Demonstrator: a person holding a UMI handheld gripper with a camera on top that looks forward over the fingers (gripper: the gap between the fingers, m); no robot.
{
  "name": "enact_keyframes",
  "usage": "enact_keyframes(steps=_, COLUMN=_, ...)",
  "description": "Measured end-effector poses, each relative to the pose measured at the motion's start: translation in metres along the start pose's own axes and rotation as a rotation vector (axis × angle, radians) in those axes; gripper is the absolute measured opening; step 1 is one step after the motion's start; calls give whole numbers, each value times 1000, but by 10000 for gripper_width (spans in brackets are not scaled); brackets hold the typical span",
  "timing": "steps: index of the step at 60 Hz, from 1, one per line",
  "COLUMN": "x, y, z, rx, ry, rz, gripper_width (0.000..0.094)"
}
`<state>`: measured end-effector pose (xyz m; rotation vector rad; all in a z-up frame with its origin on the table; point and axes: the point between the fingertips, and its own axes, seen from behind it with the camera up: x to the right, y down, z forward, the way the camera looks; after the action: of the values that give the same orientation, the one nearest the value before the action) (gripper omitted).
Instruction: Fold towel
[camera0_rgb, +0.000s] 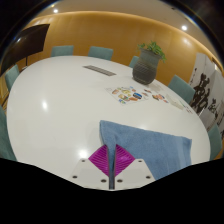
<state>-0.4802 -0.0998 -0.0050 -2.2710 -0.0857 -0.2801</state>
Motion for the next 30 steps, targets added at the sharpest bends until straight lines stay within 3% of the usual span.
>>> enact_keyframes(steps=6, x=-21, y=-15, z=-16, rx=-13, ry=-102, rz=105, gripper_width=48)
enact_keyframes(steps=14, x=-53, y=-83, z=-75, rx=61, ry=-331, rz=316, gripper_width=48)
enact_keyframes(steps=18, x=-48, y=-114, z=-100, rx=108, ry=-384, rz=406, gripper_width=50)
enact_keyframes(steps=24, x=-7, y=-112, z=-98, rx=105, ry=-359, rz=473, gripper_width=53)
enact_keyframes(steps=30, x=45, y=-68, z=-68, rx=27, ry=-219, rz=471, gripper_width=59)
